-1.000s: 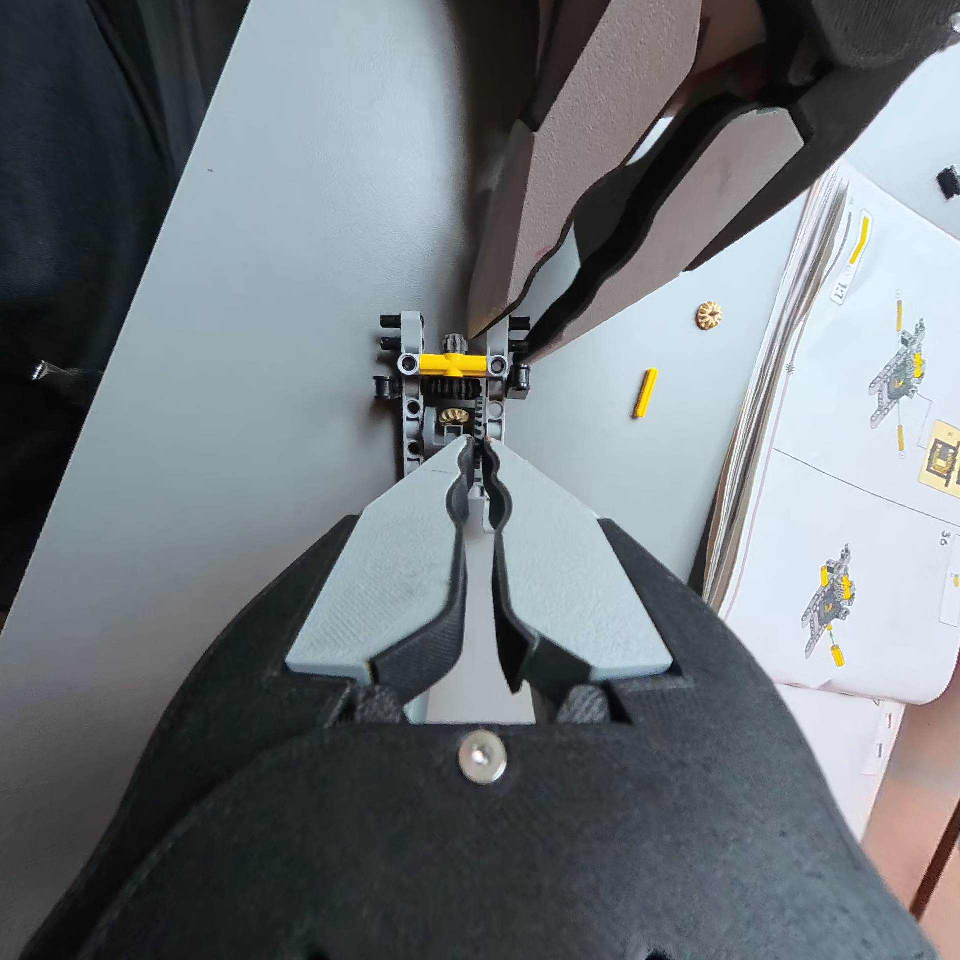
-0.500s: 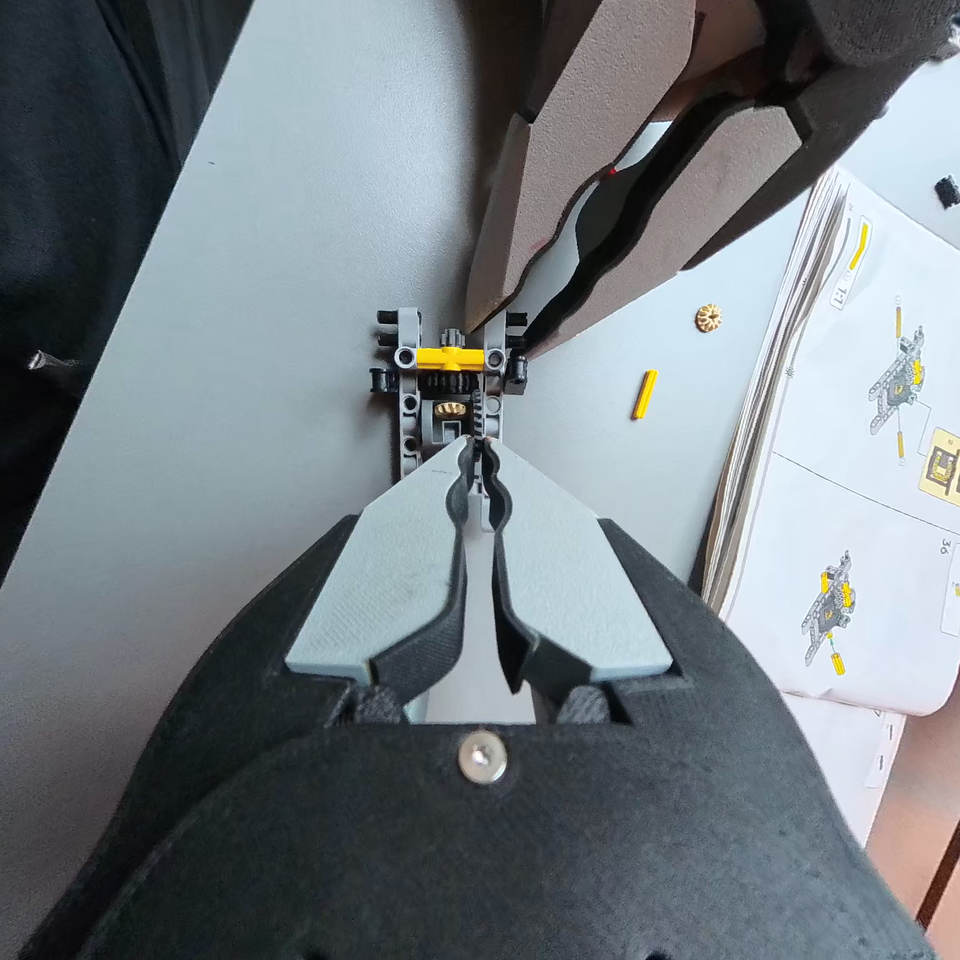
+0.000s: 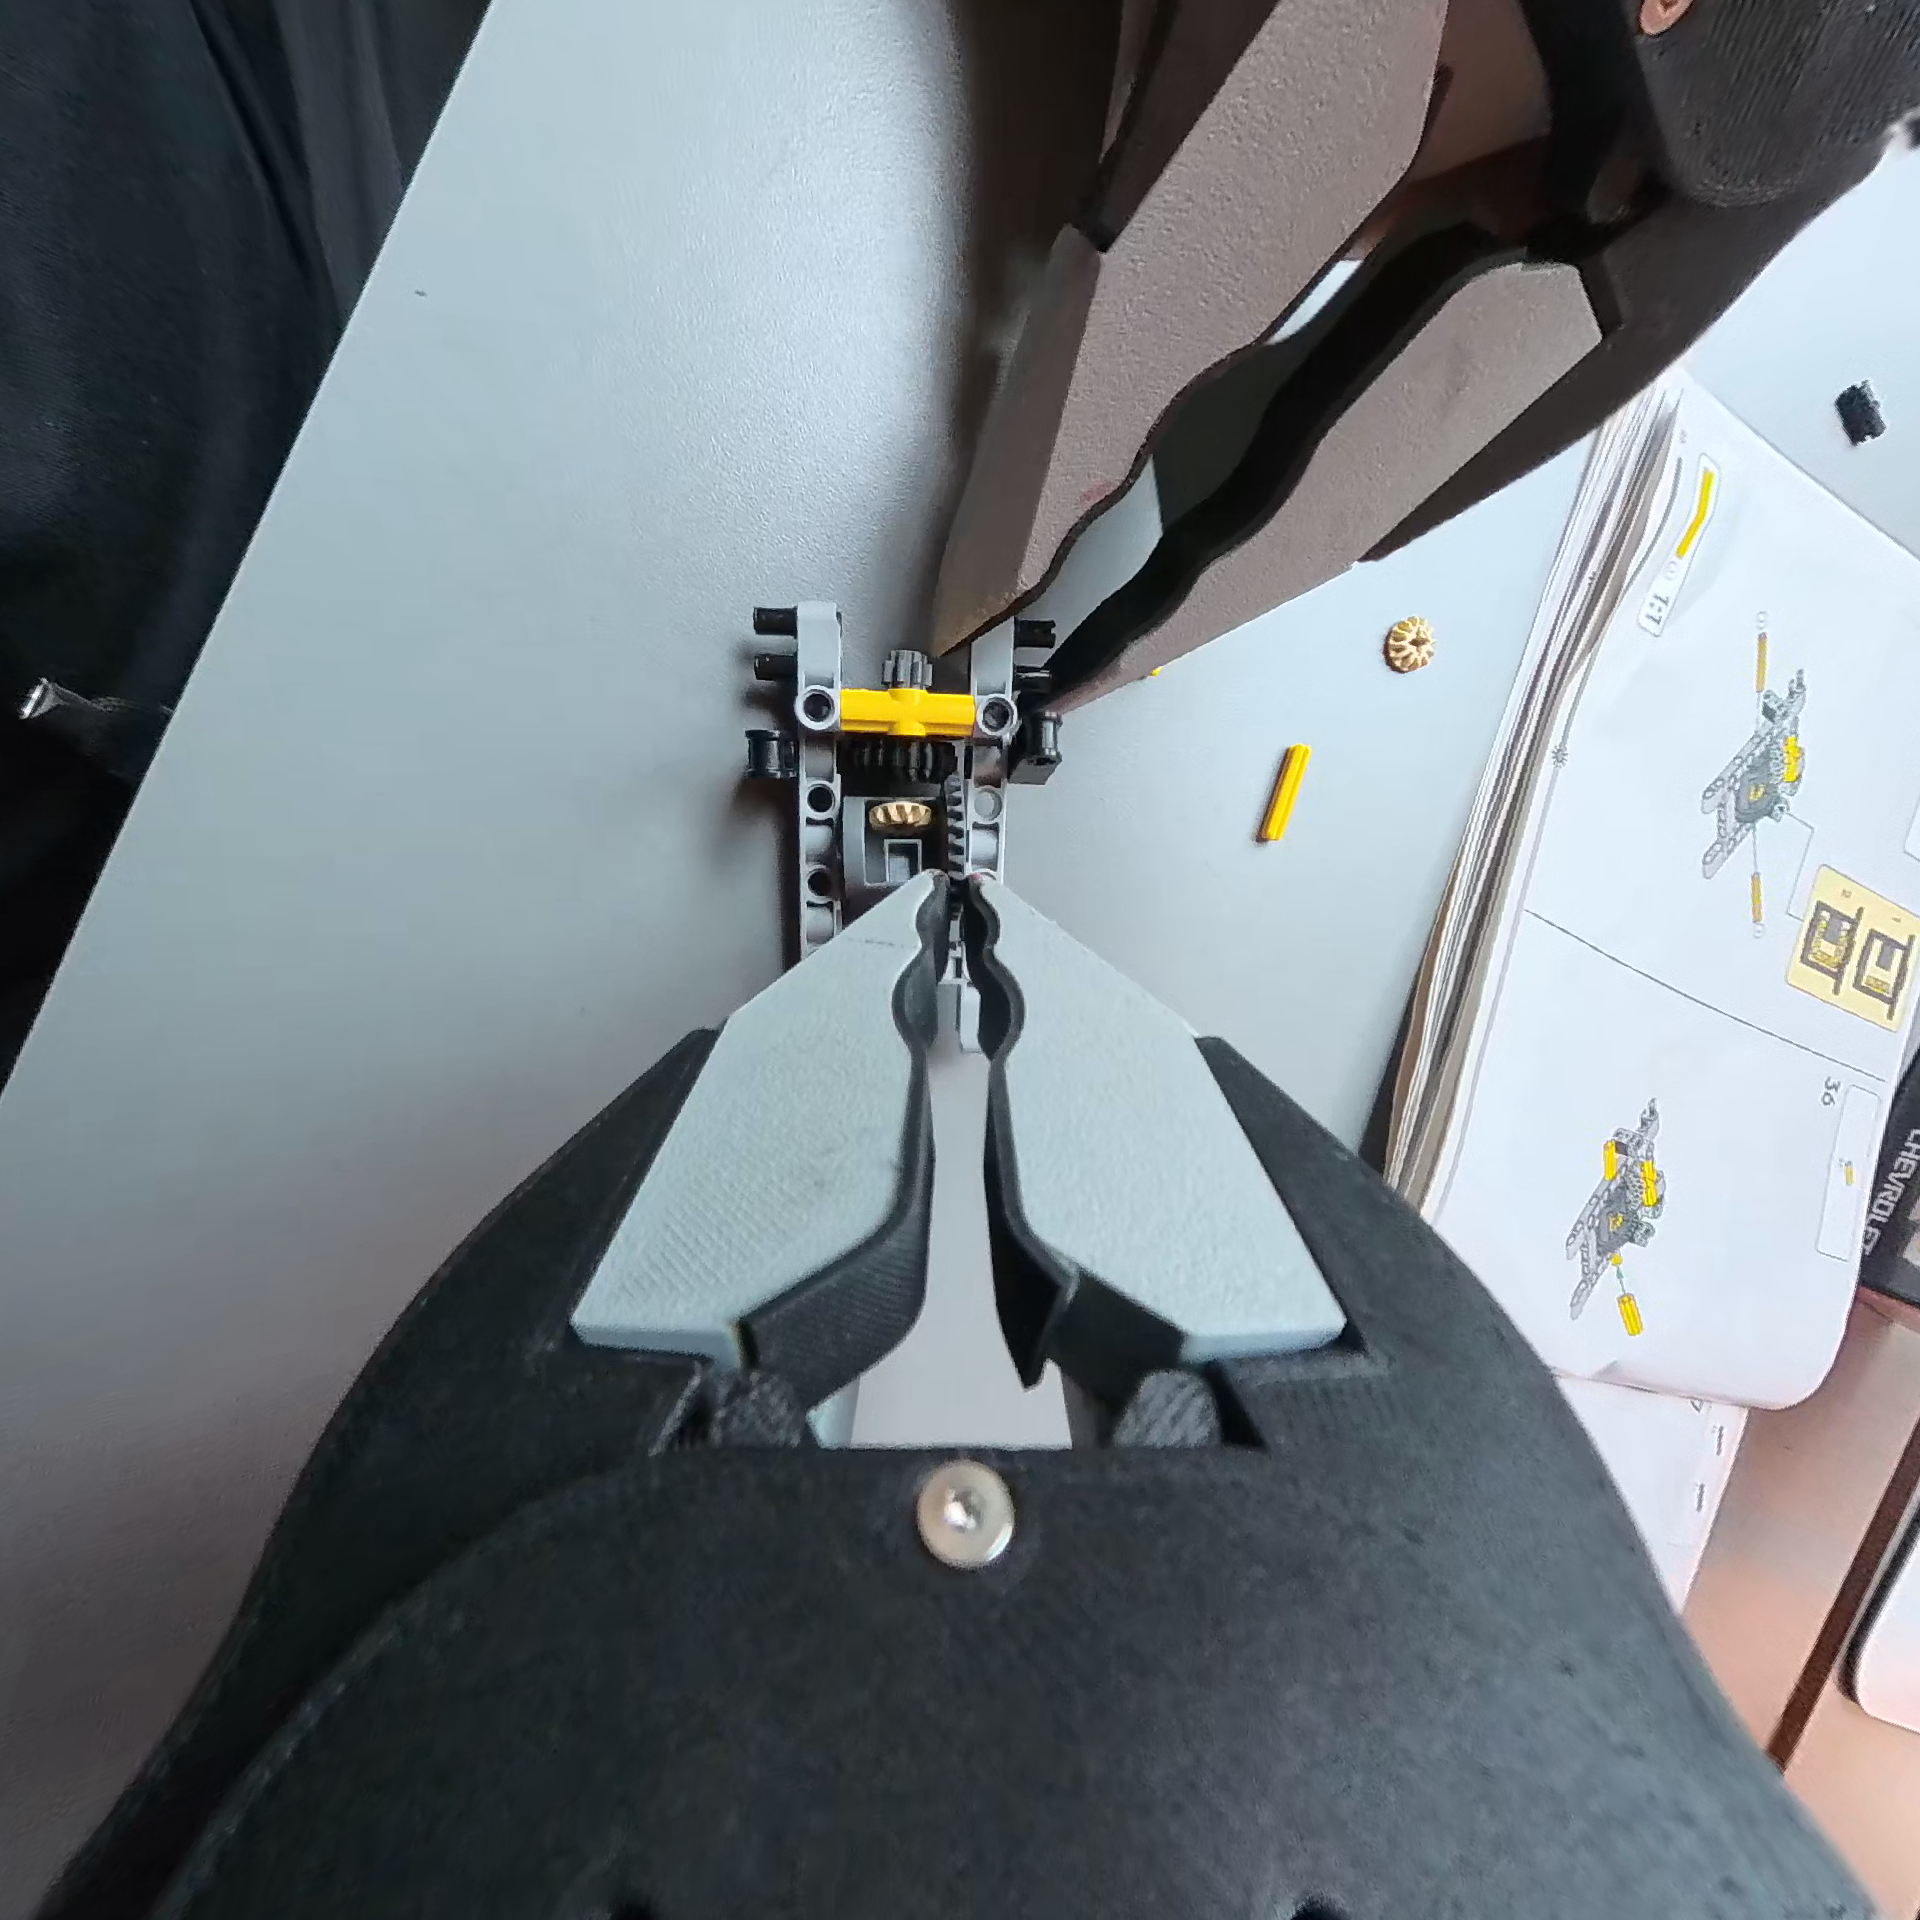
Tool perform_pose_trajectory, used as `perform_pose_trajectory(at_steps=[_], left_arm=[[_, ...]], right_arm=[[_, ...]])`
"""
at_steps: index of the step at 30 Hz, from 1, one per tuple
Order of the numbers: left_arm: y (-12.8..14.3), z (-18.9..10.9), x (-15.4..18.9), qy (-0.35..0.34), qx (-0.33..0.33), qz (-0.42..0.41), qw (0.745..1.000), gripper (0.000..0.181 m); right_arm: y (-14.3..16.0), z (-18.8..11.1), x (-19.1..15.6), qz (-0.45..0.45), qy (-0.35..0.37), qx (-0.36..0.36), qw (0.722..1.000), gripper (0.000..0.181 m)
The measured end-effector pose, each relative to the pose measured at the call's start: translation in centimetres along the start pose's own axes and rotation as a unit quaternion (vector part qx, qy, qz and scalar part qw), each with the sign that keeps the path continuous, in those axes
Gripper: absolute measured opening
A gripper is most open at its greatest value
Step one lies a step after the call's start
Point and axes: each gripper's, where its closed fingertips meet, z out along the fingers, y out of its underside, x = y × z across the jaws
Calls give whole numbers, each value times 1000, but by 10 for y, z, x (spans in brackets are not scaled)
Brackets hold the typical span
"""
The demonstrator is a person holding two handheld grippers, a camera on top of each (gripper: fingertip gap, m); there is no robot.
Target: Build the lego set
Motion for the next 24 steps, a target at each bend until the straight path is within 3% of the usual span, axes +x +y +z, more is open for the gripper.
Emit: perform_pose_trajectory(at_steps=[15,24], left_arm=[[5,4,2,-4,-21,14,1000,16],[0,-2,5,32,3,-13,999,16]], right_arm=[[-2,0,-3,-5,3,2,1000,0],[0,1,2,0,1,5,1000,0]])
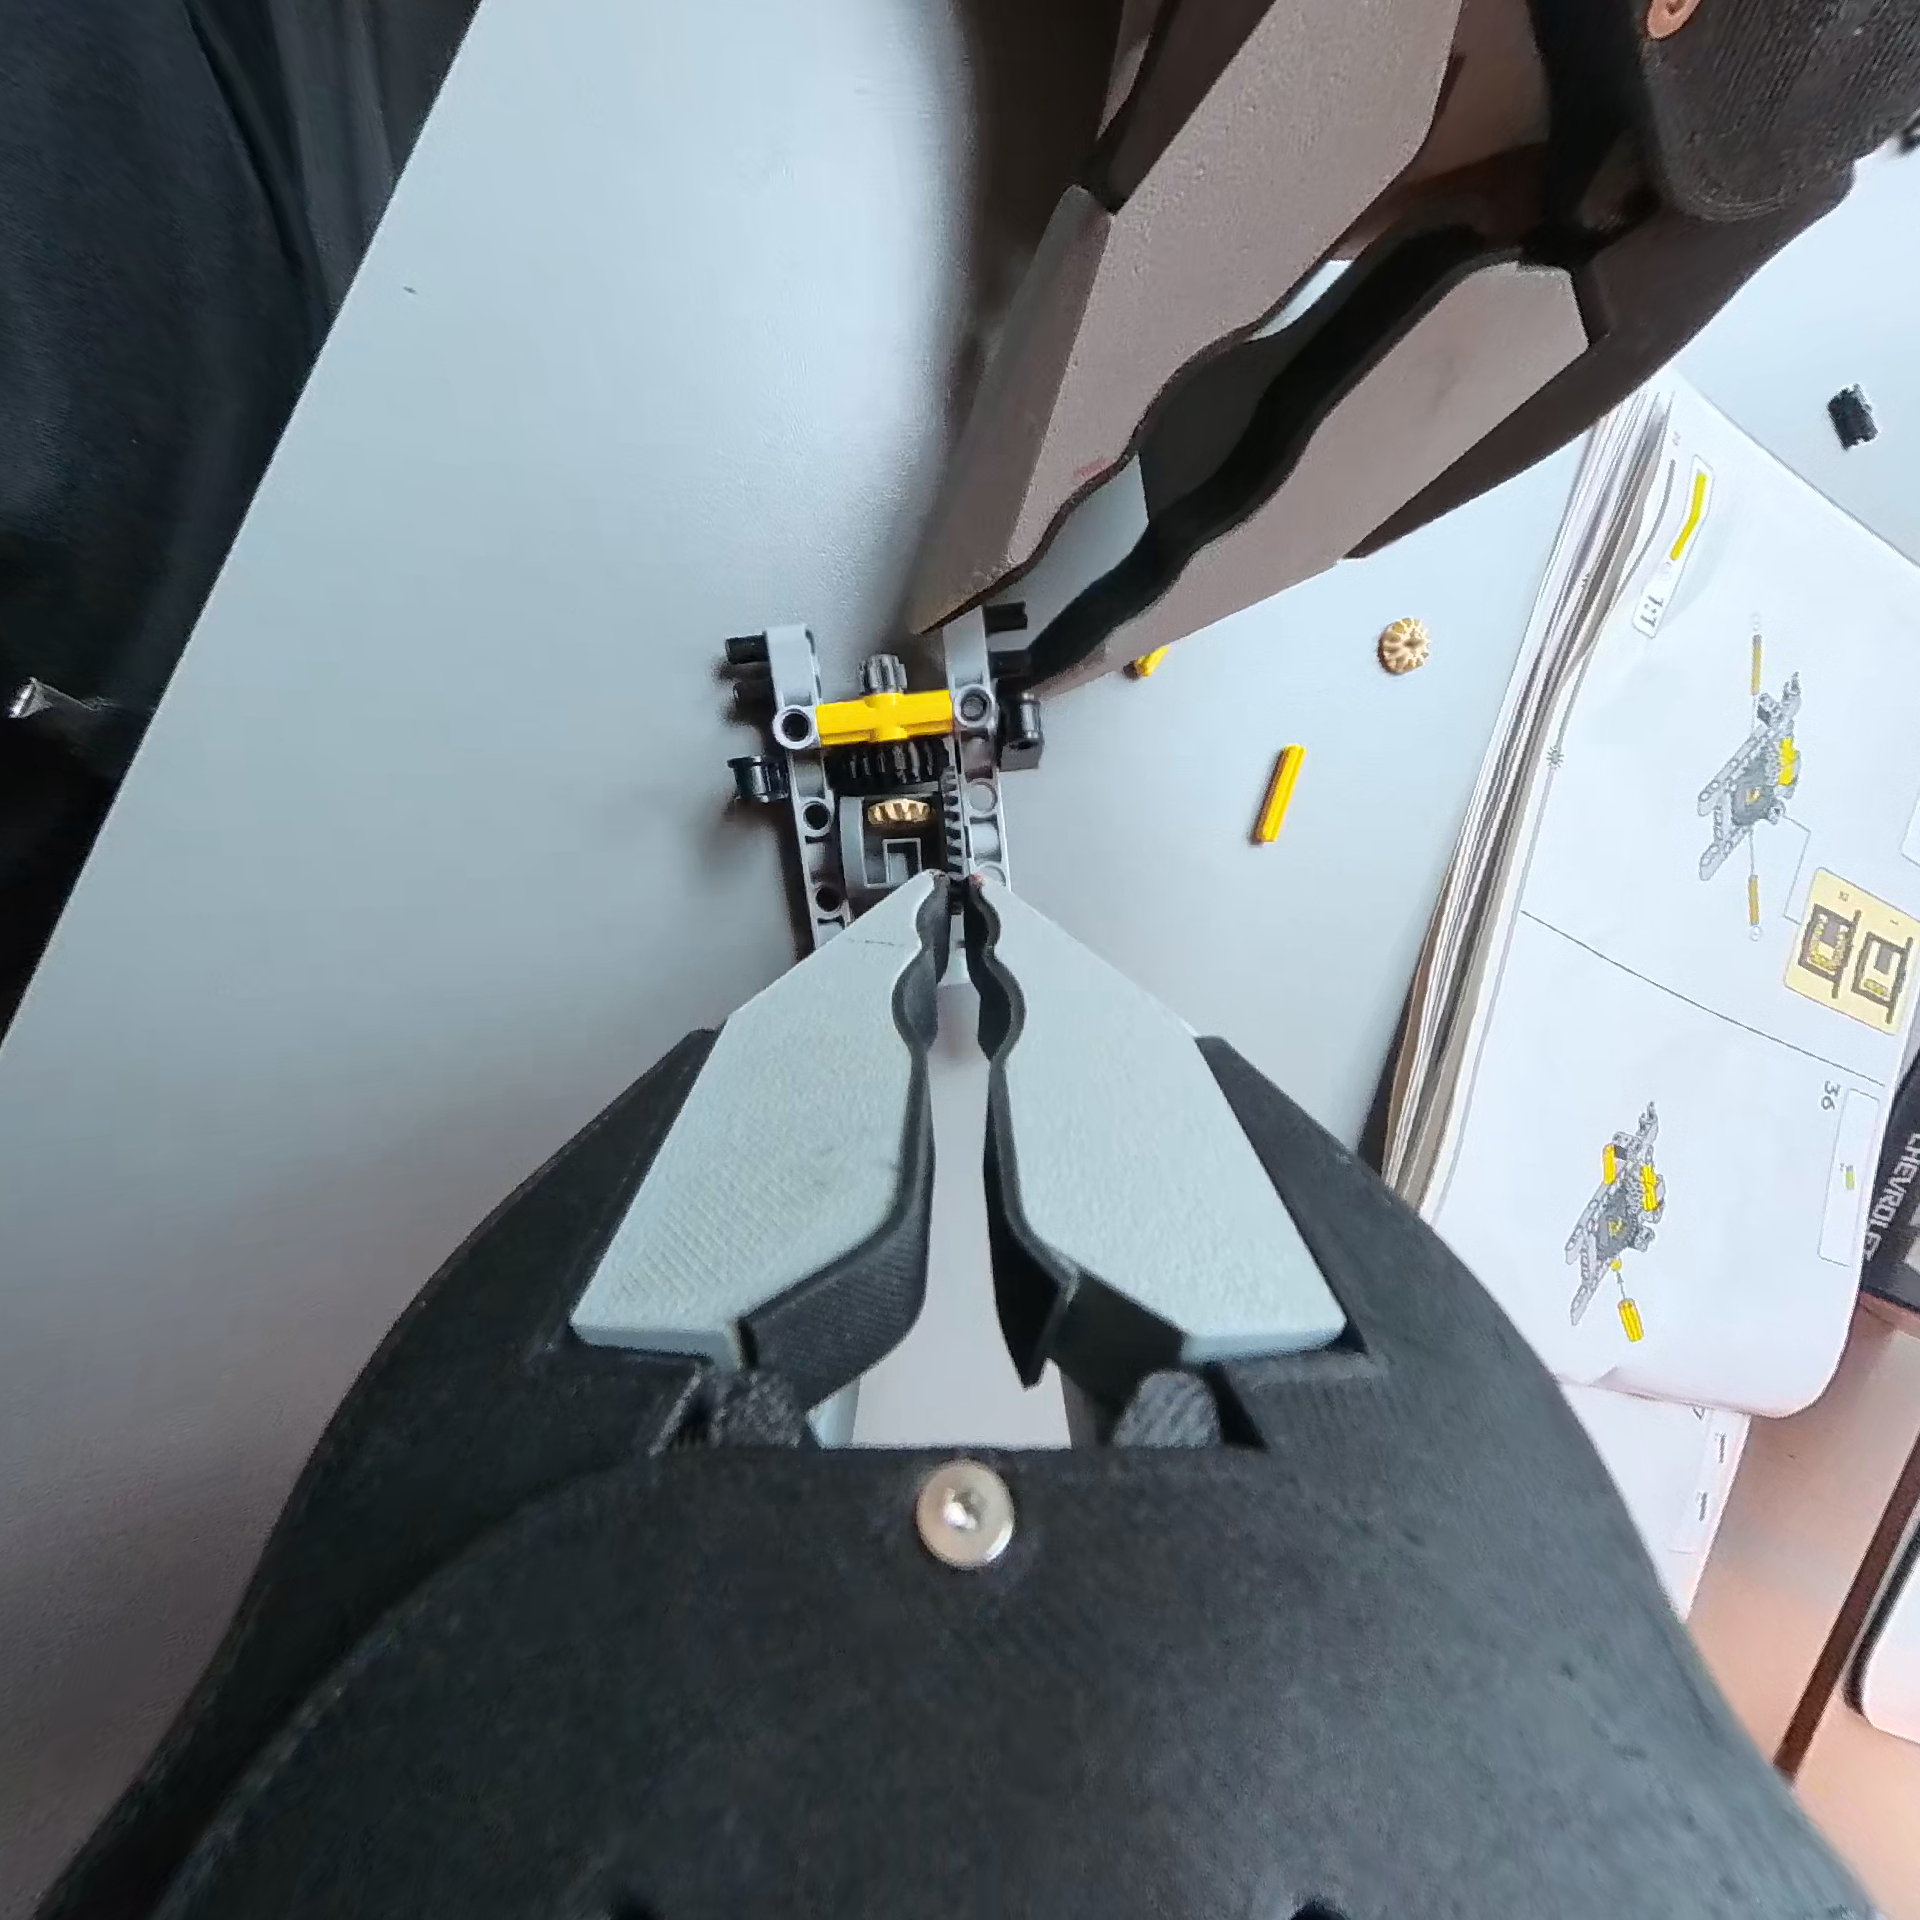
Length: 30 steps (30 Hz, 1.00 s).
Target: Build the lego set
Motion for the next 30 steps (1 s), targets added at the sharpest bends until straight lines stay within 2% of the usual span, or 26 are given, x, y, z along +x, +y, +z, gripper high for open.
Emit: perform_pose_trajectory(at_steps=[4,14,18,22,30], left_arm=[[0,-2,-1,-1,3,0,1000,18],[-12,-16,-4,38,59,-44,997,21],[-5,-8,-4,59,21,-72,995,24],[-1,0,-3,64,-6,-61,996,16],[-3,0,0,79,-5,-55,995,17]], right_arm=[[0,1,2,-2,0,1,1000,0],[-1,3,3,-15,0,1,1000,0],[-1,4,3,-17,-12,-3,1000,0],[-2,5,1,-25,-21,-10,999,0],[-2,6,2,-32,-18,-14,999,0]])
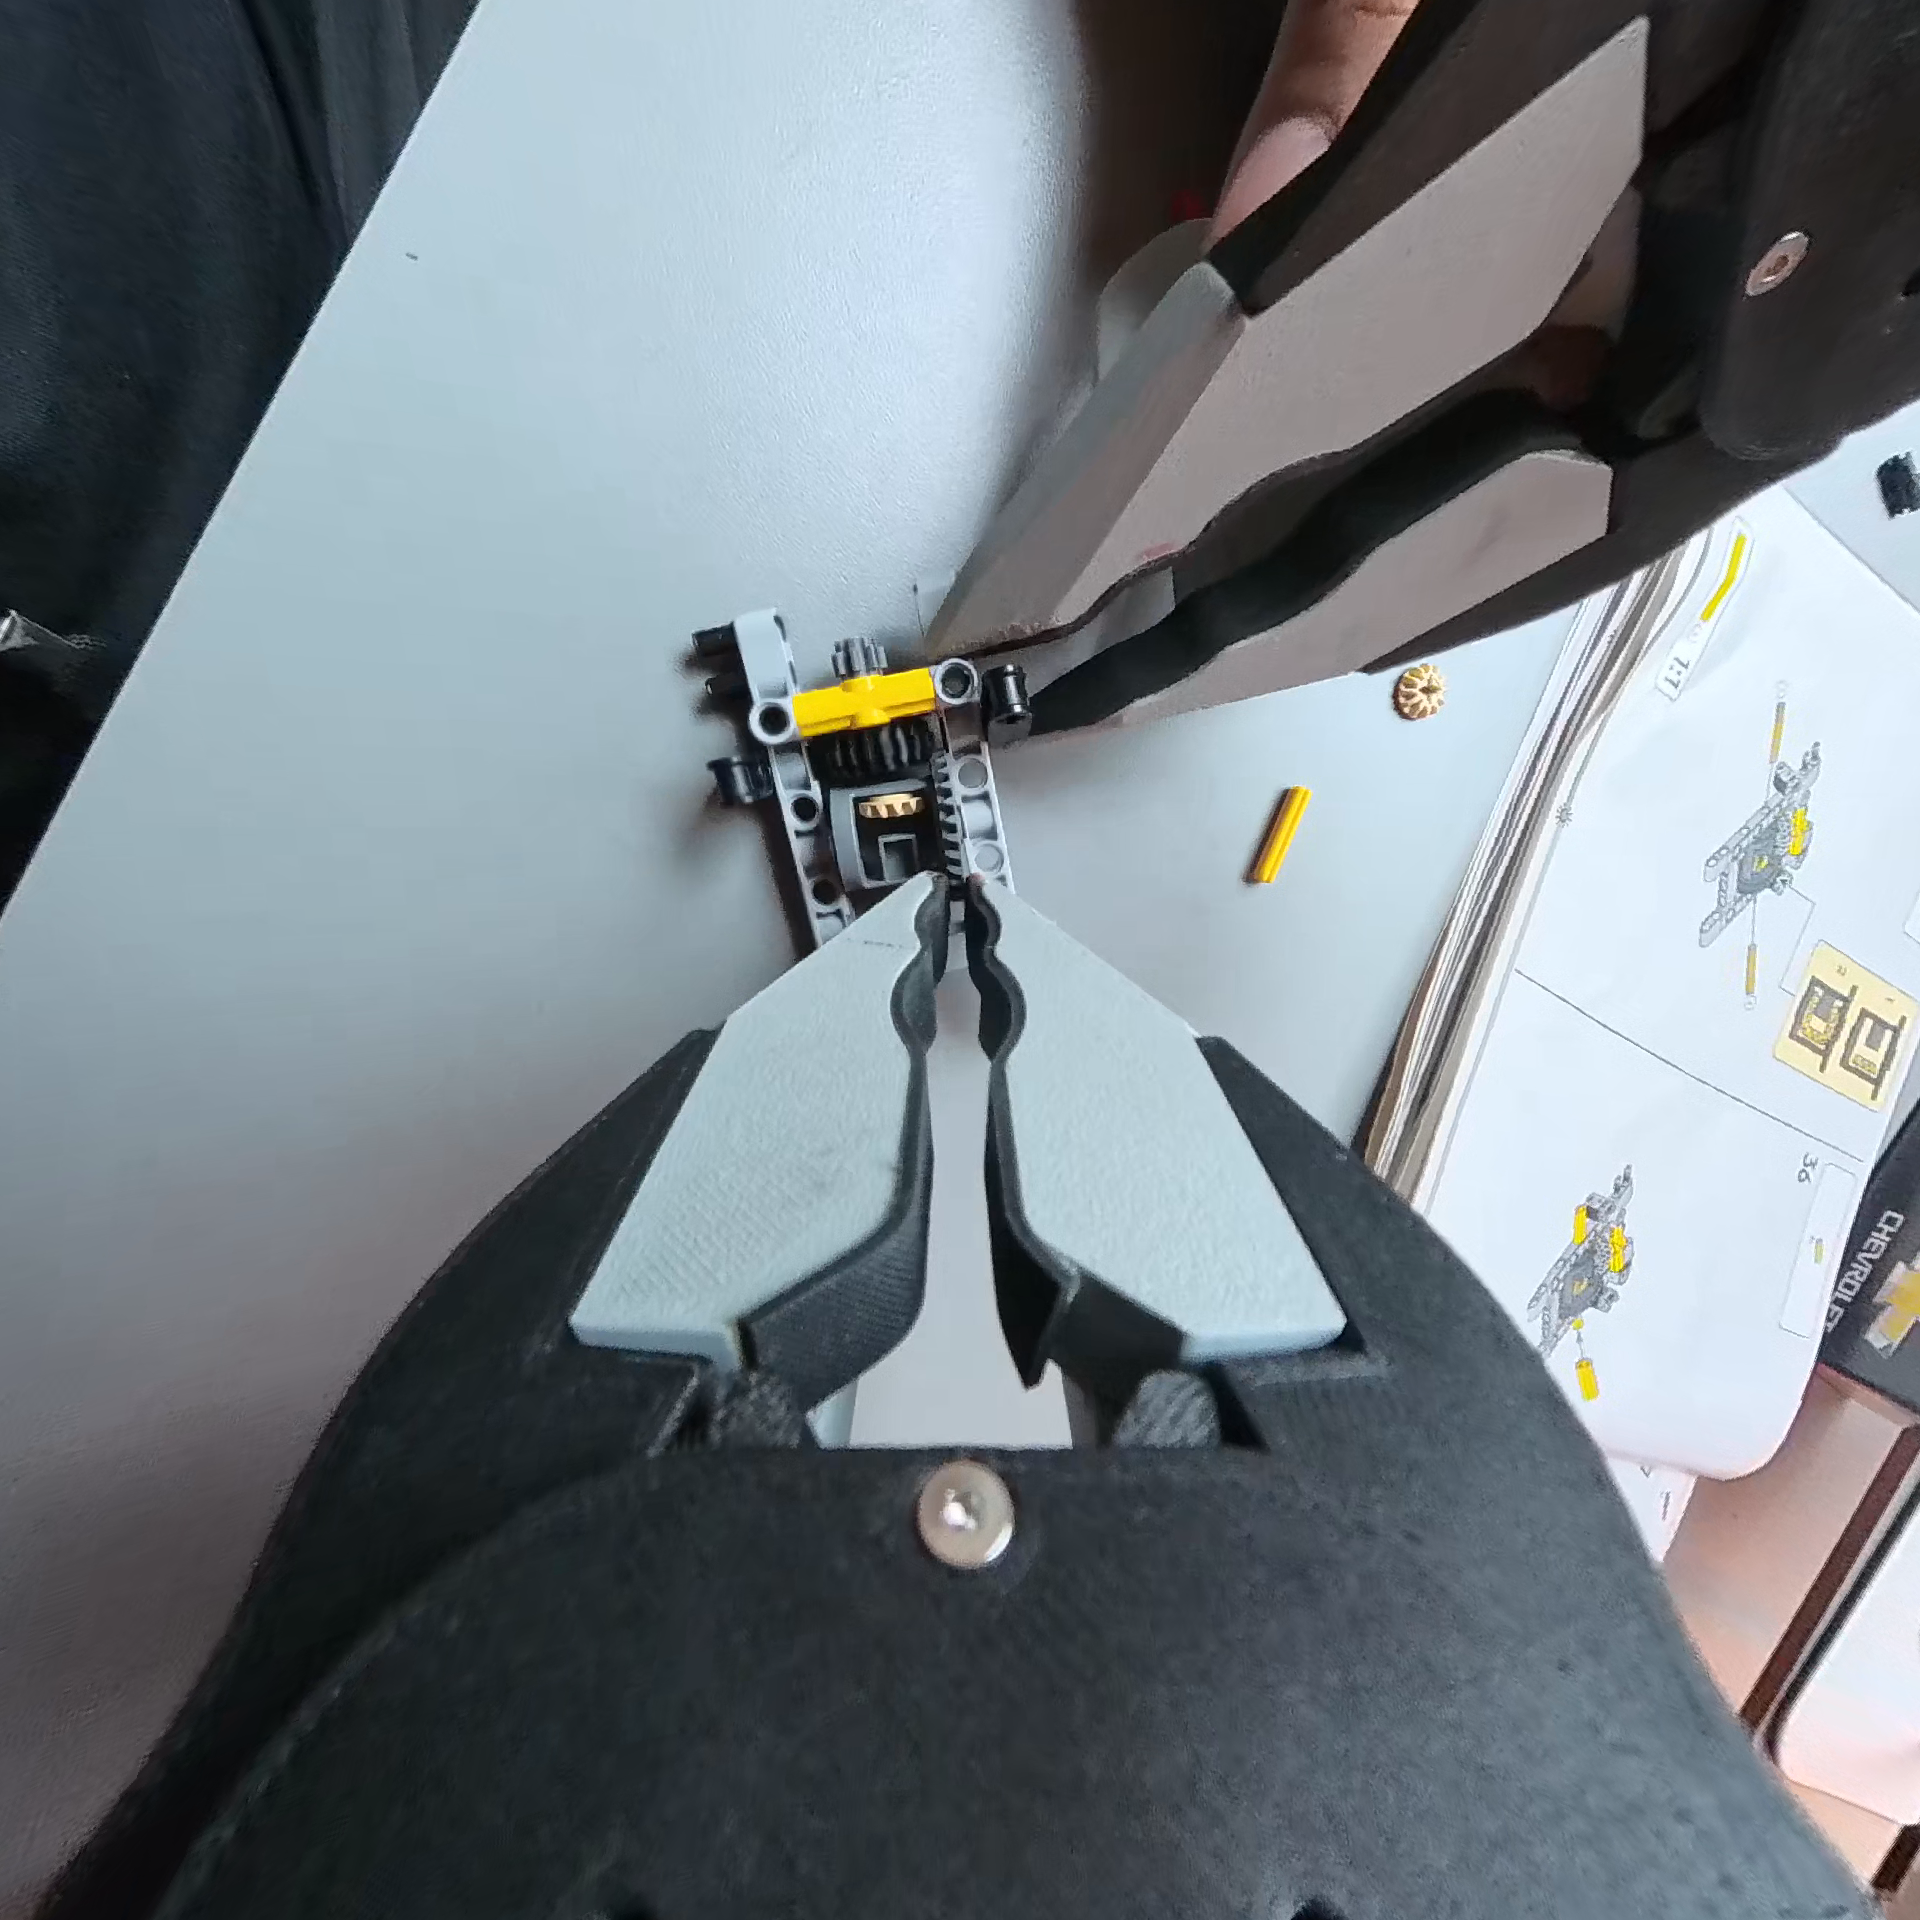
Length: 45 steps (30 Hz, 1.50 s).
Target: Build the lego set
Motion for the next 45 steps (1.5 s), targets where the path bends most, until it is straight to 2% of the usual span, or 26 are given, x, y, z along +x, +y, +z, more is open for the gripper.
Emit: perform_pose_trajectory(at_steps=[17,22,31,45], left_arm=[[0,0,2,7,-2,4,1000,17],[0,0,3,10,0,5,1000,17],[-3,-3,3,16,11,0,1000,18],[-4,-8,4,24,23,0,999,20]], right_arm=[[1,-1,0,-9,1,0,1000,5],[-3,-9,0,-2,-8,25,1000,7],[0,-24,16,75,-30,102,991,8],[11,-15,21,127,-61,131,981,11]])
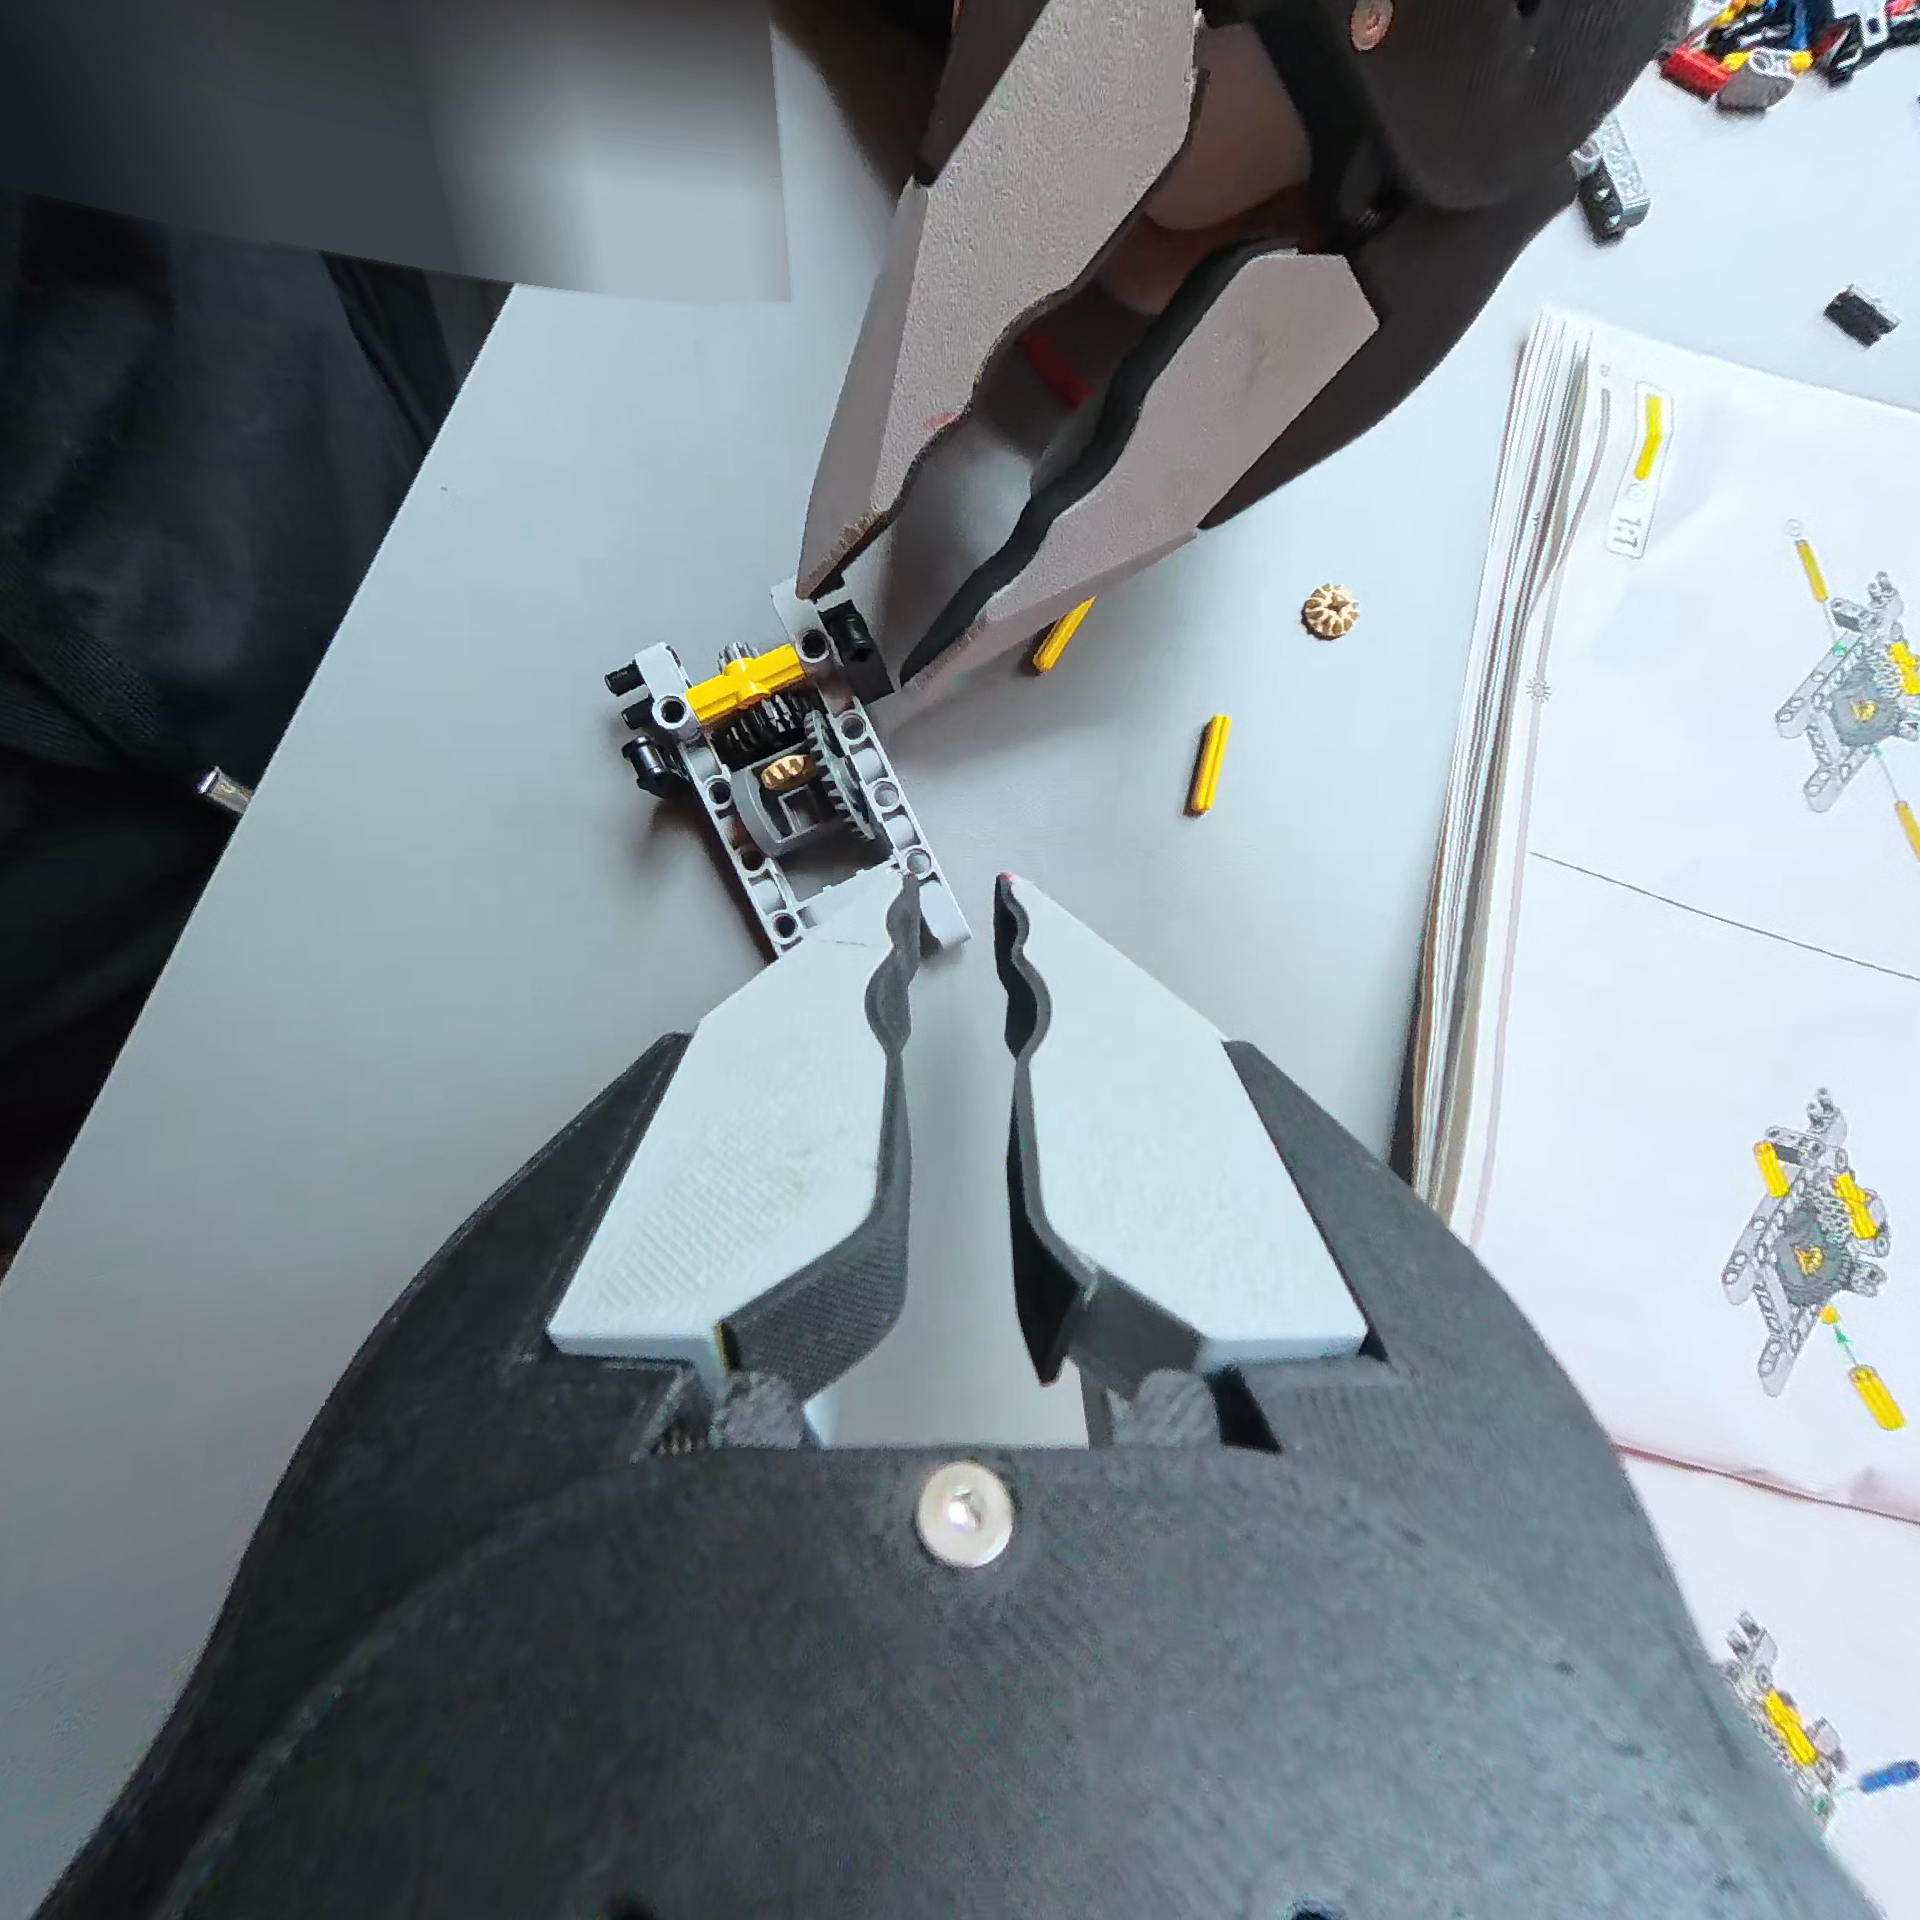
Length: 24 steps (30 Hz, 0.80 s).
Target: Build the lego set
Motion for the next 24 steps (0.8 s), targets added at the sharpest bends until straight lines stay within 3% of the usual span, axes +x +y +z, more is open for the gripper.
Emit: perform_pose_trajectory(at_steps=[9,17,24], left_arm=[[7,-10,3,-11,8,-17,1000,27],[10,-18,2,-76,14,-92,993,35],[19,-1,13,-99,11,-133,986,45]], right_arm=[[-3,8,-11,10,-42,24,999,21],[-2,15,-11,40,-110,44,992,29],[-5,22,-19,54,-161,61,984,31]])
